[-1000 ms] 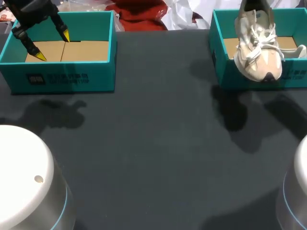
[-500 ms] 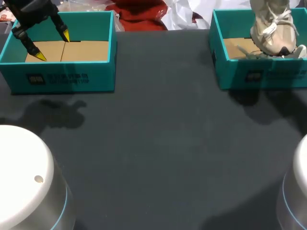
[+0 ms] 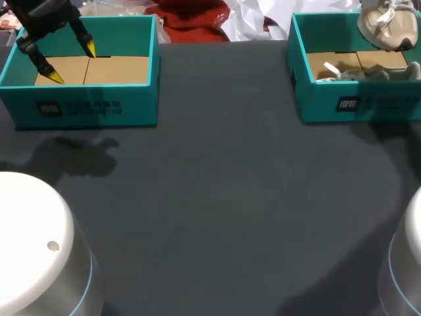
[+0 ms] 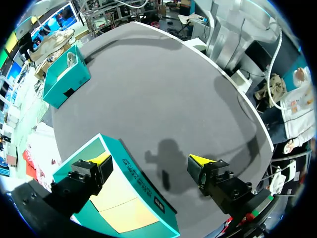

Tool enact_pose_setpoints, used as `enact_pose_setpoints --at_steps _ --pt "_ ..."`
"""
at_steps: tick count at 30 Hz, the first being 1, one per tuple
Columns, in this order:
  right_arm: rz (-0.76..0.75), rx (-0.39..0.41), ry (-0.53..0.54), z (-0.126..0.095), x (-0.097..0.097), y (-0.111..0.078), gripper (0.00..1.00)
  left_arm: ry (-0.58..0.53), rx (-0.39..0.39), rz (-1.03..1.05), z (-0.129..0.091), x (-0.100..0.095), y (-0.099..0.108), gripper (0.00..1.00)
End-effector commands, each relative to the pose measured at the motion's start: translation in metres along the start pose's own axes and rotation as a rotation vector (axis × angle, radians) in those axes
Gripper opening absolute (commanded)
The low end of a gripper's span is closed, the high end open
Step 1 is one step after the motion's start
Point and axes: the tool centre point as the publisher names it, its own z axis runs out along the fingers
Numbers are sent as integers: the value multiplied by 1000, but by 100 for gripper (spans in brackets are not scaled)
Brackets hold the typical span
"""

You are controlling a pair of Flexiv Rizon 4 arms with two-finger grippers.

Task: Take the shoe out of the shoebox, open the shoe tongue, remove and reinsert the insole, then place the shoe into the shoebox

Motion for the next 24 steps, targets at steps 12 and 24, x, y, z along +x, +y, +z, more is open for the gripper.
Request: enact_pose_setpoints --at_steps 12,24 --pt "57 32 -15 20 -9 -50 0 1 -3 1 0 0 0 100" --pt "61 33 -26 41 -11 -74 0 1 -3 1 0 0 0 100"
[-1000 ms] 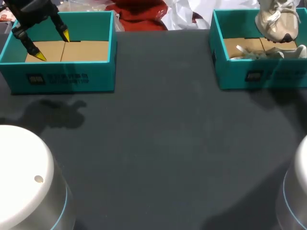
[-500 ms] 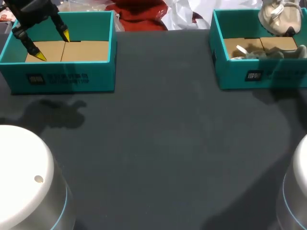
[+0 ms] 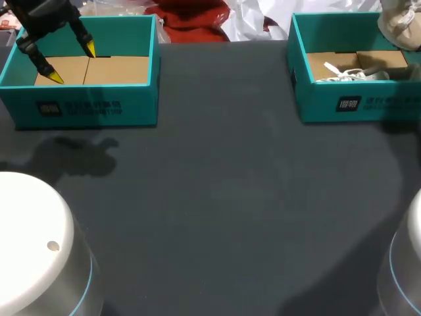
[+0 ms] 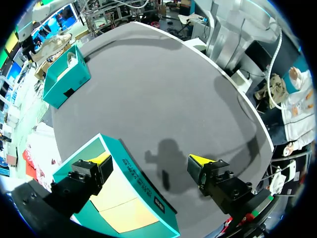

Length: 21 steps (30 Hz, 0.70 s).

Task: Take the shoe out of the shoebox, open the shoe tongue, remove and reinsert the insole, then place the shoe into the shoebox

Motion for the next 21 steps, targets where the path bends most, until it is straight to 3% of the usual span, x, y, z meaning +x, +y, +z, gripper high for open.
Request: enact_pose_setpoints --at_steps 1,12,21 --pt "140 9 10 9 3 -13 0 1 -3 1 0 0 0 100" --pt "955 213 110 13 48 -68 0 1 -3 1 0 0 0 100" --pt "955 213 110 13 48 -68 0 1 -3 1 0 0 0 100"
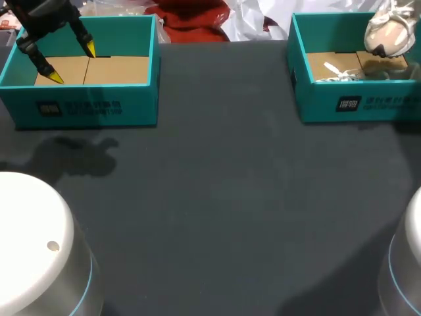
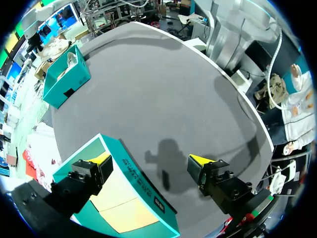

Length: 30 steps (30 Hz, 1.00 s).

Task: Take the shoe out of the shoebox, open the shoe tongue, remove and reinsert the insole, then place the shoe into the shoebox

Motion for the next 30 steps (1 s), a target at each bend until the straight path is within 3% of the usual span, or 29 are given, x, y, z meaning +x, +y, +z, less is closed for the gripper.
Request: enact_pose_setpoints --at_steps 1,4,7,13,29,30 --pt "304 90 36 -4 -1 4 0 1 -3 1 0 0 0 100" --pt "425 136 18 -1 -4 -3 0 1 -3 1 0 0 0 100" --pt "583 128 31 8 -1 -13 0 1 -3 1 0 0 0 100" --pt "747 124 0 20 10 -27 0 1 -3 1 0 0 0 100" --pt "778 112 -17 21 13 -30 0 1 -3 1 0 0 0 100" --pt "777 86 -13 24 15 -30 0 1 -3 1 0 0 0 100"
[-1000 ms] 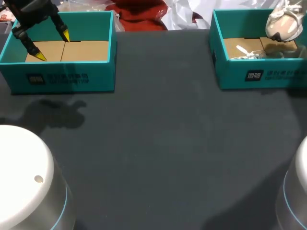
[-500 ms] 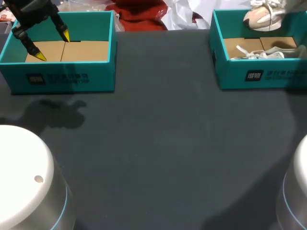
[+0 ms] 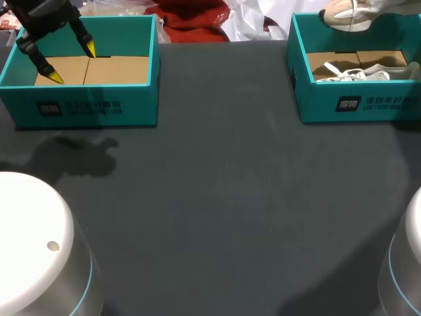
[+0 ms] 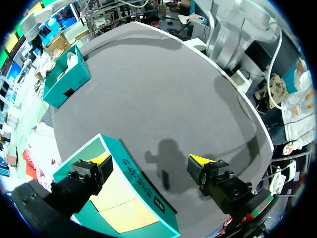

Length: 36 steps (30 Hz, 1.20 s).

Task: Take the shoe out of the shoebox, open the shoe tongue, remove and reinsert the insole, then place the shoe into the shoebox

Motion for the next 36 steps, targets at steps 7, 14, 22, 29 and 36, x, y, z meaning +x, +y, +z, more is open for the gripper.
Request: enact_pose_setpoints --at_steps 7,14,22,29,36 --pt "66 -75 48 29 11 -19 0 1 -3 1 0 0 0 100" --pt "91 -111 32 41 15 -25 0 1 -3 1 0 0 0 100" --pt "91 -111 32 41 15 -25 0 1 -3 1 0 0 0 100" --pt "104 -124 58 51 25 -23 0 1 -3 1 0 0 0 100" --pt "128 -110 69 65 40 -22 0 1 -3 1 0 0 0 100"
